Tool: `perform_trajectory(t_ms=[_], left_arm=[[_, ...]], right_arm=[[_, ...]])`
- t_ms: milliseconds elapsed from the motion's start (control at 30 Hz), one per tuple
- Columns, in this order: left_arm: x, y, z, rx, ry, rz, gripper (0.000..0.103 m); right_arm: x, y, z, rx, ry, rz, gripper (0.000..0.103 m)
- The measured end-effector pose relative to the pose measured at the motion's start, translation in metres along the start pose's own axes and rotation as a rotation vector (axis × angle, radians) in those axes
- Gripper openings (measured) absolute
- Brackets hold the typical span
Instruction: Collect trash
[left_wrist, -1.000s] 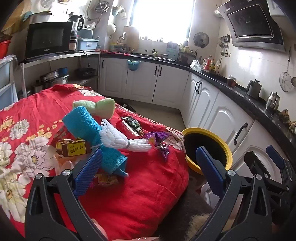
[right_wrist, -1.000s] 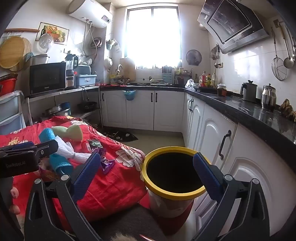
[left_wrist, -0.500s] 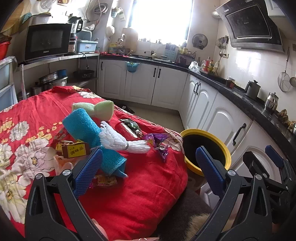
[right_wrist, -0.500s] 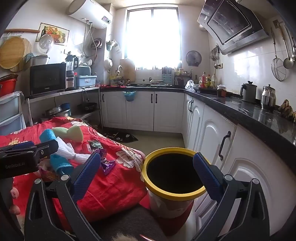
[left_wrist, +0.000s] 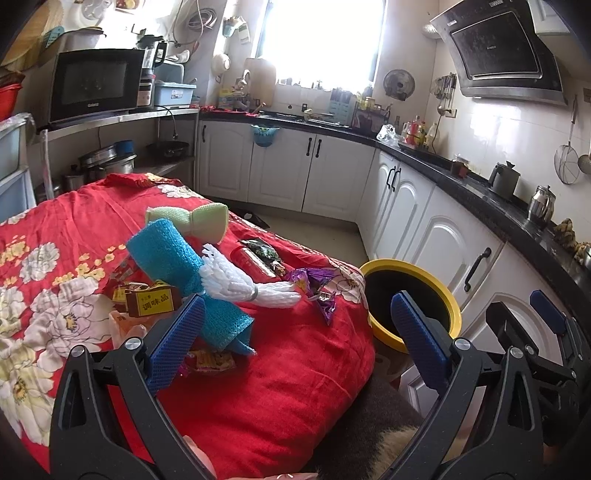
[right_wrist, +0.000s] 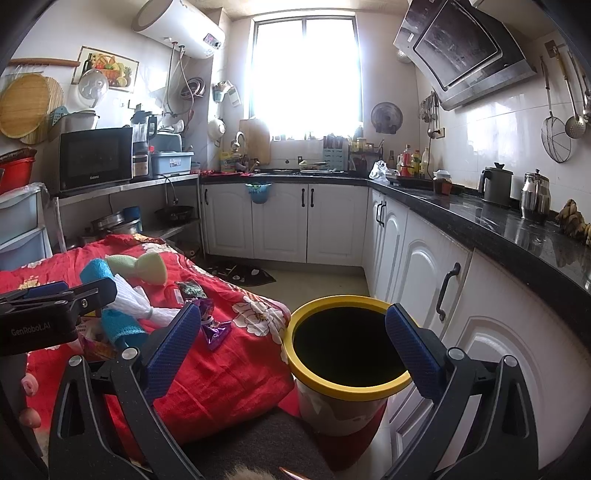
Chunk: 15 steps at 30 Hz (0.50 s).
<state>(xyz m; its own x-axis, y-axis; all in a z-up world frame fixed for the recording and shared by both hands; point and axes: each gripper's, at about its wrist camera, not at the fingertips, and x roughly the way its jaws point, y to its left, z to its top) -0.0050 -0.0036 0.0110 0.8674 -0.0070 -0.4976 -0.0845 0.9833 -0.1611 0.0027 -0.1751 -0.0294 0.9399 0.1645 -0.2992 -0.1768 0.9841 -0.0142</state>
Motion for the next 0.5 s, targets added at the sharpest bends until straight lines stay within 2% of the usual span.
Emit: perform_trajectory(t_ms=[500], left_arm=[[-0.0025, 0.0013, 0.0038, -0.003, -0.005, 0.000, 0.093]], right_arm=[[-0.0021, 0.0002, 0.0039, -0.004, 0.001, 0.004, 0.097]])
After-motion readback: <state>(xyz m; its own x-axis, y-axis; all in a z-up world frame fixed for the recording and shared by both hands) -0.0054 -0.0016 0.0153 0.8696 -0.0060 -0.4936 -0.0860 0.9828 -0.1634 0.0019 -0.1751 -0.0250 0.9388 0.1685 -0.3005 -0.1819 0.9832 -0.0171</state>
